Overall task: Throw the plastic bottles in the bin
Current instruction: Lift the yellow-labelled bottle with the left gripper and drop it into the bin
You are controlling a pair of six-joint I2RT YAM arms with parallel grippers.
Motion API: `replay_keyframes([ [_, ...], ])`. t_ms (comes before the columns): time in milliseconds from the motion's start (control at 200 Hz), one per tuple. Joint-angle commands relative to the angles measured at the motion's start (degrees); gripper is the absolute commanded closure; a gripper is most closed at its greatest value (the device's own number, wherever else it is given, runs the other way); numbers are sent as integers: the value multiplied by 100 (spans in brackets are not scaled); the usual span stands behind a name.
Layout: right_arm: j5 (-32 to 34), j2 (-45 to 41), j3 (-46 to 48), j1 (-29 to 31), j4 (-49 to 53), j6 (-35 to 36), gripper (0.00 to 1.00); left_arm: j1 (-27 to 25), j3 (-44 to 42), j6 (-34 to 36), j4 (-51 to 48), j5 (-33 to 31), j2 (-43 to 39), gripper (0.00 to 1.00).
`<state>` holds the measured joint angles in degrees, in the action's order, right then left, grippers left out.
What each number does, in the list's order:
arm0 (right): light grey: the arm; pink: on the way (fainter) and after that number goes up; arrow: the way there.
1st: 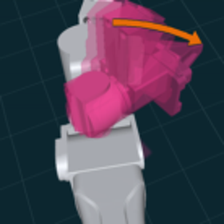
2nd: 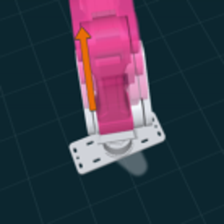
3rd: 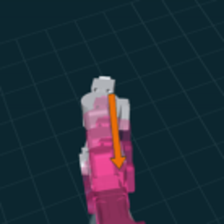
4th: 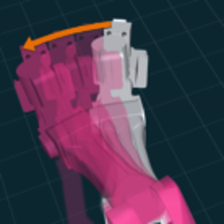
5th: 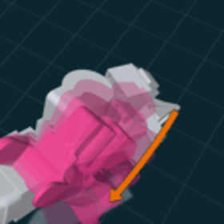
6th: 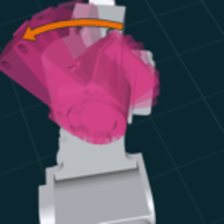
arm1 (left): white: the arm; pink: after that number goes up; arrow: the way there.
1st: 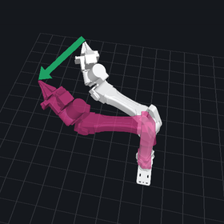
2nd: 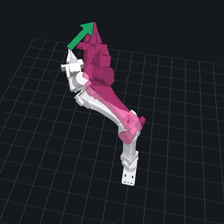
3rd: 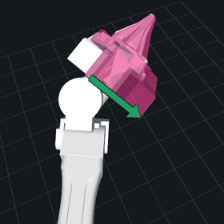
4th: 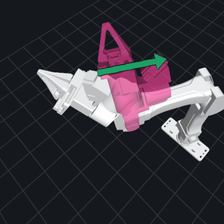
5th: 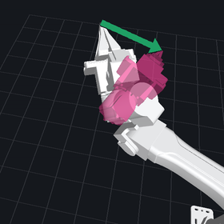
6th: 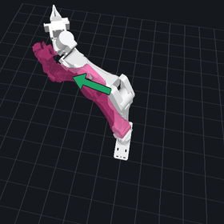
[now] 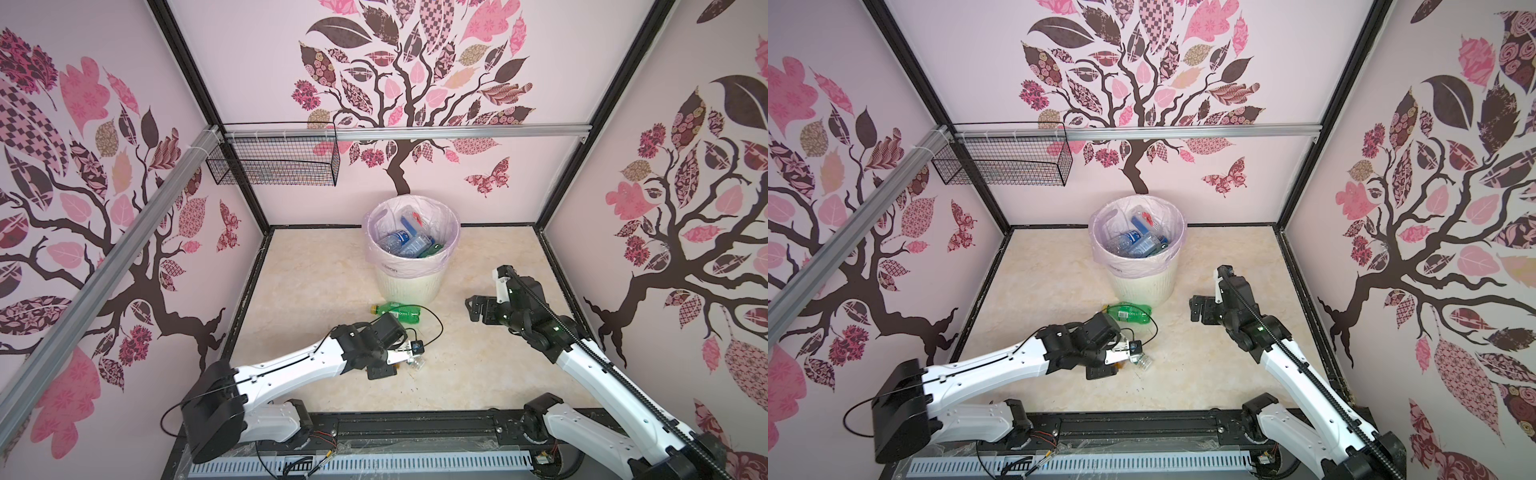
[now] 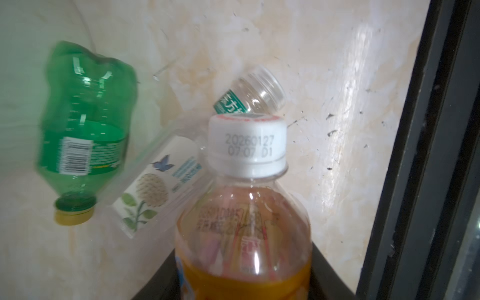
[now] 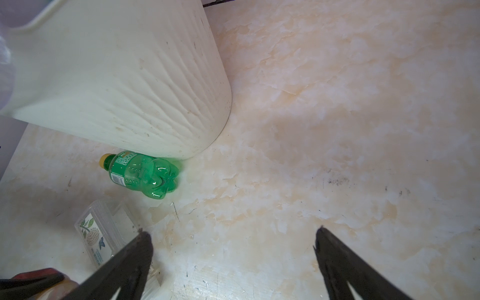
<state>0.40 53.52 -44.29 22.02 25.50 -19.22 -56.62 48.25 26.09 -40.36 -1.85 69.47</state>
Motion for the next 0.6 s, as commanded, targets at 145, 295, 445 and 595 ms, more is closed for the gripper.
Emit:
replay_keyframes([
  [145, -152, 193, -171, -27, 77, 131, 0, 720, -246, -1394, 672, -194, -1805, 46],
  [295, -258, 286, -324, -29, 95, 232, 0, 1754, -350, -1960, 957, 305, -2641, 49],
  [445, -417, 376, -434, -30, 78, 280, 0, 2627, -360, -2538, 1170, 447, -3027, 52],
  [595, -515, 440, -519, -24, 140, 289, 0, 2876, -331, -3022, 1574, 602, -3293, 52],
])
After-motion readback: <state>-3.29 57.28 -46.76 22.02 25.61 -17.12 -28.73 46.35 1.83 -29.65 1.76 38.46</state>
